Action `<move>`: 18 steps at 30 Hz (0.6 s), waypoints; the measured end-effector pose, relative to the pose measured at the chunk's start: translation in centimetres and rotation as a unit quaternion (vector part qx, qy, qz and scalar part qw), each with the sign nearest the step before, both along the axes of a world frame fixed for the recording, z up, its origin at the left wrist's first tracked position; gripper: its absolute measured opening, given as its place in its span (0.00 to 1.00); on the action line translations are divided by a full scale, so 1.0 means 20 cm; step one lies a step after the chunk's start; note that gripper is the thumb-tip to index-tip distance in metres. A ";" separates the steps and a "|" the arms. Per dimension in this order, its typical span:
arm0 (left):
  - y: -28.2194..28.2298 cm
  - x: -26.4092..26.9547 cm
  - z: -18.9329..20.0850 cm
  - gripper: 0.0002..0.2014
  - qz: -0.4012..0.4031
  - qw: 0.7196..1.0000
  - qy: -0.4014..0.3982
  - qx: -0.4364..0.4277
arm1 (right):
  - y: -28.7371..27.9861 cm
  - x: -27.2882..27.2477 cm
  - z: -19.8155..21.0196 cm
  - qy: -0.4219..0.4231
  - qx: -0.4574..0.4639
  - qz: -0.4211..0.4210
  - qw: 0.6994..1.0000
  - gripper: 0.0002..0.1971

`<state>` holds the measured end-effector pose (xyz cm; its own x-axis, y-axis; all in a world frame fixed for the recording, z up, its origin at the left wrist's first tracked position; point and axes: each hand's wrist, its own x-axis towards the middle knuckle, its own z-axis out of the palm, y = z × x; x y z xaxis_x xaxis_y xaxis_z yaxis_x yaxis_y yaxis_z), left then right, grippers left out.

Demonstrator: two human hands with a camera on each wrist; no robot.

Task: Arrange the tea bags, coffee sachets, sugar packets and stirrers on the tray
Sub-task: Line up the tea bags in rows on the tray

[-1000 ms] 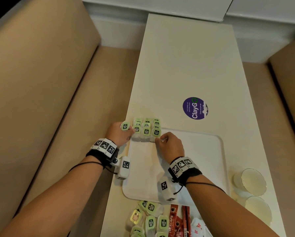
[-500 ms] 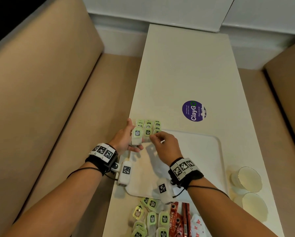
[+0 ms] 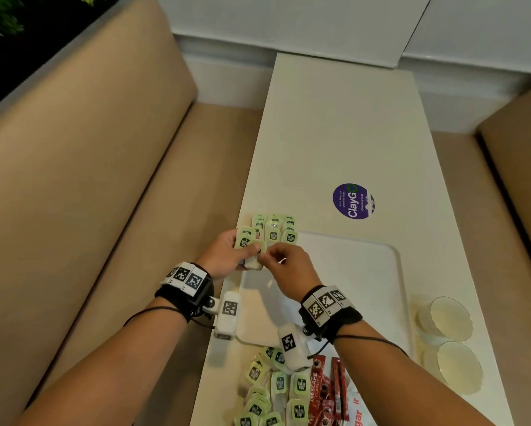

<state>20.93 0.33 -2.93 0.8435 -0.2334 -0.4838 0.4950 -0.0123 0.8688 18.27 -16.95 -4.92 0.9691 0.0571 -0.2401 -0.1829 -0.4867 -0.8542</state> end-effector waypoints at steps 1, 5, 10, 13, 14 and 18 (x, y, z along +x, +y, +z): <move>0.01 -0.01 0.00 0.11 -0.005 1.000 -0.001 0.004 | 0.00 0.00 0.00 -0.008 0.001 -0.008 1.000 0.11; 0.01 -0.03 -0.01 0.08 0.014 1.000 -0.002 0.022 | 0.01 0.01 -0.01 -0.018 0.012 -0.049 0.999 0.11; 0.03 -0.05 -0.07 0.09 0.043 0.999 0.014 0.030 | 0.03 -0.01 -0.02 0.022 0.008 -0.007 1.000 0.16; 0.03 -0.06 -0.09 0.07 0.069 0.997 0.028 0.023 | 0.02 0.01 -0.05 0.025 -0.003 -0.041 0.999 0.17; 0.03 -0.07 -0.10 0.06 0.078 0.996 0.037 0.021 | 0.02 0.03 -0.07 0.027 -0.012 -0.055 0.998 0.17; 0.06 -0.07 -0.13 0.13 0.081 0.994 0.070 0.019 | 0.00 0.06 -0.15 0.055 -0.051 -0.044 0.996 0.14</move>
<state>19.53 1.59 -5.48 0.7926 -0.0803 -0.6044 0.6087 0.0461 0.7921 19.54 -16.86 -7.94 0.9370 -0.0569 -0.3446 -0.3178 -0.5483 -0.7736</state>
